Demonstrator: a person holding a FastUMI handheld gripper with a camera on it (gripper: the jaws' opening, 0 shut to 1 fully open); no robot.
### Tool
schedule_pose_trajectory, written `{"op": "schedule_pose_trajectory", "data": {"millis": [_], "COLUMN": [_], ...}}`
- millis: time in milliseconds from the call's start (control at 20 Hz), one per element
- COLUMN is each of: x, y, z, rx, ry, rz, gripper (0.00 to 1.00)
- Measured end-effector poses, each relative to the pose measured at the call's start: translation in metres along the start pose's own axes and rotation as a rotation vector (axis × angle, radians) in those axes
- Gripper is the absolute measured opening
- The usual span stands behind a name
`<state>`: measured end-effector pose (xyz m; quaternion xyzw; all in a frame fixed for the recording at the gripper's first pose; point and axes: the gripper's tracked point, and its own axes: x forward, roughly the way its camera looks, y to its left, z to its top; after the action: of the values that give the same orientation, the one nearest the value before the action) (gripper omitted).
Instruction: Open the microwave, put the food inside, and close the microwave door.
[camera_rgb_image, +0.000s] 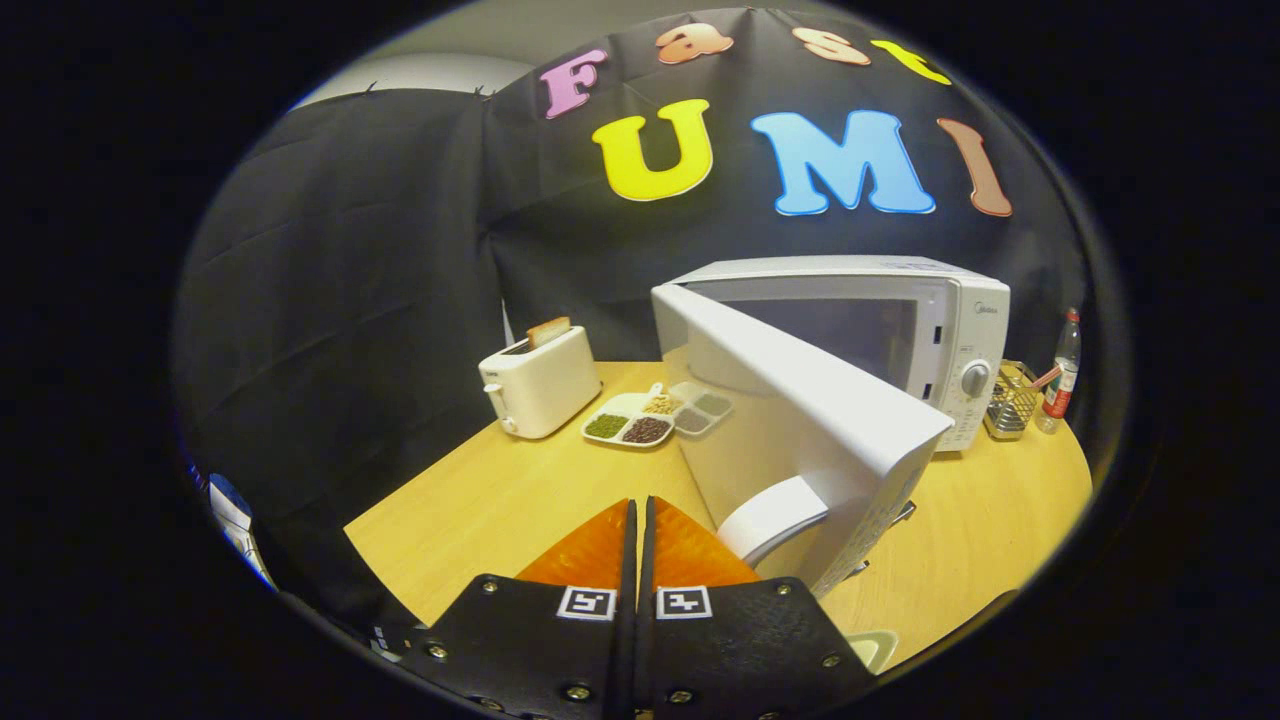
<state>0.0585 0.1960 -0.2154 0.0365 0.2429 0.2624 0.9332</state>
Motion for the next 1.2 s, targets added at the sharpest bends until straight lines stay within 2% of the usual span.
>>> {"op": "schedule_pose_trajectory", "data": {"millis": [700, 1200], "x": [0.035, 0.081], "y": [-0.126, -0.183], "z": [0.049, 0.076], "rx": [0.083, 0.094], "ry": [-0.042, -0.049], "rz": [-0.191, -0.275], "gripper": [0.01, 0.01]}}
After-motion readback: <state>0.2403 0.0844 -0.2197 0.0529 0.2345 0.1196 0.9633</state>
